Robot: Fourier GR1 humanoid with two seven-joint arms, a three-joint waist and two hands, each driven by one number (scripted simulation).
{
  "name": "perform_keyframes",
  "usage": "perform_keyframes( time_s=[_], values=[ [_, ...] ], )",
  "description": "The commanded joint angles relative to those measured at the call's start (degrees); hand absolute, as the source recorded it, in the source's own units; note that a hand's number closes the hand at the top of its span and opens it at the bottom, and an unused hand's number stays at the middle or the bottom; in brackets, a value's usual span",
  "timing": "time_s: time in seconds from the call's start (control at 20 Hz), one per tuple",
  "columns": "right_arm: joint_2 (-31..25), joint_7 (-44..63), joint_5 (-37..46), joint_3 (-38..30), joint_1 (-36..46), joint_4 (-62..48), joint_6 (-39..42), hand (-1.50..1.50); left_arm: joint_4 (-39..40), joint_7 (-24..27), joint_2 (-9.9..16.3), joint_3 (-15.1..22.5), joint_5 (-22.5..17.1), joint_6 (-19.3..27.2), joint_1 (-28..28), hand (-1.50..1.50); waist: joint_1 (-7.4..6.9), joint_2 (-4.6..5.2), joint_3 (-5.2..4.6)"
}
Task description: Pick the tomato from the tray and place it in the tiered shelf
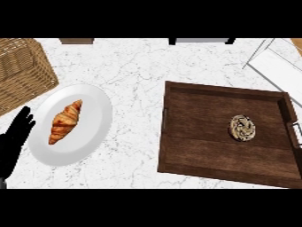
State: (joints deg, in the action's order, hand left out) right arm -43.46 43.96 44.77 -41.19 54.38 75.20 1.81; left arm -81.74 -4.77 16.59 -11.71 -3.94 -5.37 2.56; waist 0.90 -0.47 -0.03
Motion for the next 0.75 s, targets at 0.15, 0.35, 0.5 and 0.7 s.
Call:
perform_keyframes(
  time_s=[0.15, 0.35, 0.5, 0.7],
  values=[
    [-9.05, 13.22, -5.19, -6.89, -3.47, 17.81, 14.32, -1.50, -2.25, -2.15, 0.21, -0.61, -0.39, 0.23, 0.81, 0.00, 1.26, -0.50, 0.00],
    [-13.67, 19.20, -11.05, -14.01, -6.55, 25.77, 26.42, -1.50, 0.20, -0.78, 1.05, -2.65, -0.71, 0.58, 0.23, 0.00, 2.88, -0.89, -0.05],
    [-18.33, 20.05, -16.52, -20.57, -8.20, 25.57, 35.56, -1.50, -0.82, -0.96, 0.38, -1.97, -0.27, 0.63, 2.17, 0.00, 3.36, -1.11, 0.01],
    [-21.97, 18.99, -21.78, -30.69, -10.80, 27.91, 43.10, -1.50, -0.23, -0.64, 0.67, -3.13, -0.73, 0.77, 2.51, 0.00, 4.61, -1.31, 0.05]
  ],
)
